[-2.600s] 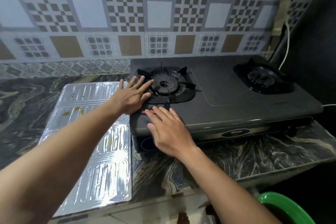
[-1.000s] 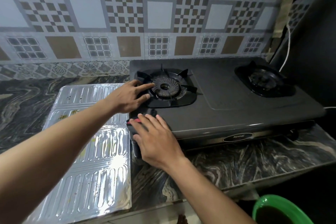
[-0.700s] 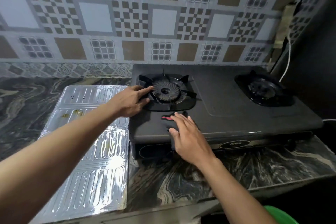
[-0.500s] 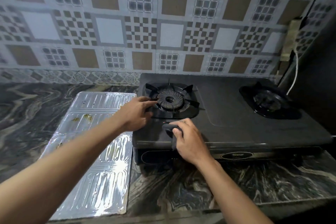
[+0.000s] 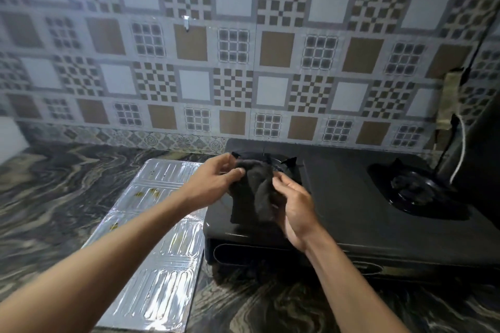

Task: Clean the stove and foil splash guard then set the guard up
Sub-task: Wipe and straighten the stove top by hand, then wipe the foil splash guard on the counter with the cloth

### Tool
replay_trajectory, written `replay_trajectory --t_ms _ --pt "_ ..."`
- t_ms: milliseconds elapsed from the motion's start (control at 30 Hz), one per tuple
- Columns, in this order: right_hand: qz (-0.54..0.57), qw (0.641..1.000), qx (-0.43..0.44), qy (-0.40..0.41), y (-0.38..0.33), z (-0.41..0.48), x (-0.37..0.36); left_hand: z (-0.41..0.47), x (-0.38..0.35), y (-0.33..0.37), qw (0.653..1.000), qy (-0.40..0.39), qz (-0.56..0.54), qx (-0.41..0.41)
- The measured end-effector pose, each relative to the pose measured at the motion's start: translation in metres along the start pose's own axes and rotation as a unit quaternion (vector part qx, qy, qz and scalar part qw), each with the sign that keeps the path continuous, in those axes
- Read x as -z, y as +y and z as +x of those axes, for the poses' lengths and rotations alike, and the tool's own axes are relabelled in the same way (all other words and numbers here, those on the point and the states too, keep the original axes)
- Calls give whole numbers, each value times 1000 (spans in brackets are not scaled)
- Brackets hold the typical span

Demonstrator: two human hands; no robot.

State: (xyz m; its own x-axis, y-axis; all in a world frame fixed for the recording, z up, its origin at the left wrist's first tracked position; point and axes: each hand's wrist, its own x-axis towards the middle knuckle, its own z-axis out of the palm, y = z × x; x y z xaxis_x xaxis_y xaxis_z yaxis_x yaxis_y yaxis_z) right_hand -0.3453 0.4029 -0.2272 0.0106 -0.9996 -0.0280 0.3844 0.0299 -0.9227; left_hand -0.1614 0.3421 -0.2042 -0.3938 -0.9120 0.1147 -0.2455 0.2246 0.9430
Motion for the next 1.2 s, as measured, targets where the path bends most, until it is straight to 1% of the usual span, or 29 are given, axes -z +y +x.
replay_trajectory --t_ms 67,133,167,233,300,367,467,567,700,800,867,933,1067,1133,1200 --pt "-61 997 24 -31 -6 2 -3 1 0 8 1000 9 2 2" --pt "-161 983 83 -28 -11 7 -9 0 1 17 1000 16 -1 -12" --pt "-189 976 103 -18 -14 9 -12 -2 2 22 1000 21 -11 -9" --pt "-186 975 118 -11 -20 13 -17 -8 7 32 999 19 -39 17" --pt "-169 978 120 -24 -27 16 -17 -15 15 40 997 -8 -62 53" --pt "-161 979 114 -50 -34 20 -17 -21 23 43 995 -21 -69 70" --pt "-201 968 116 -97 -43 29 -20 -31 32 44 992 15 -95 76" --pt "-209 964 105 -128 -48 40 -34 -39 42 43 990 49 -105 76" --pt "-239 952 88 -169 -48 53 -60 -45 63 38 986 58 -130 89" --pt "-247 948 78 -183 -46 66 -80 -47 86 35 978 41 -170 116" --pt "-259 946 70 -184 -42 74 -95 -46 102 29 975 35 -169 139" --pt "-286 939 88 -172 -35 87 -110 -41 117 19 976 37 -144 156" --pt "-376 910 150 -84 -3 126 -143 -18 148 -12 981 69 -124 135" --pt "-398 903 156 -51 13 144 -160 -3 165 -28 985 85 -103 114" --pt "-358 927 104 -46 26 162 -178 11 185 -44 988 81 -85 97"
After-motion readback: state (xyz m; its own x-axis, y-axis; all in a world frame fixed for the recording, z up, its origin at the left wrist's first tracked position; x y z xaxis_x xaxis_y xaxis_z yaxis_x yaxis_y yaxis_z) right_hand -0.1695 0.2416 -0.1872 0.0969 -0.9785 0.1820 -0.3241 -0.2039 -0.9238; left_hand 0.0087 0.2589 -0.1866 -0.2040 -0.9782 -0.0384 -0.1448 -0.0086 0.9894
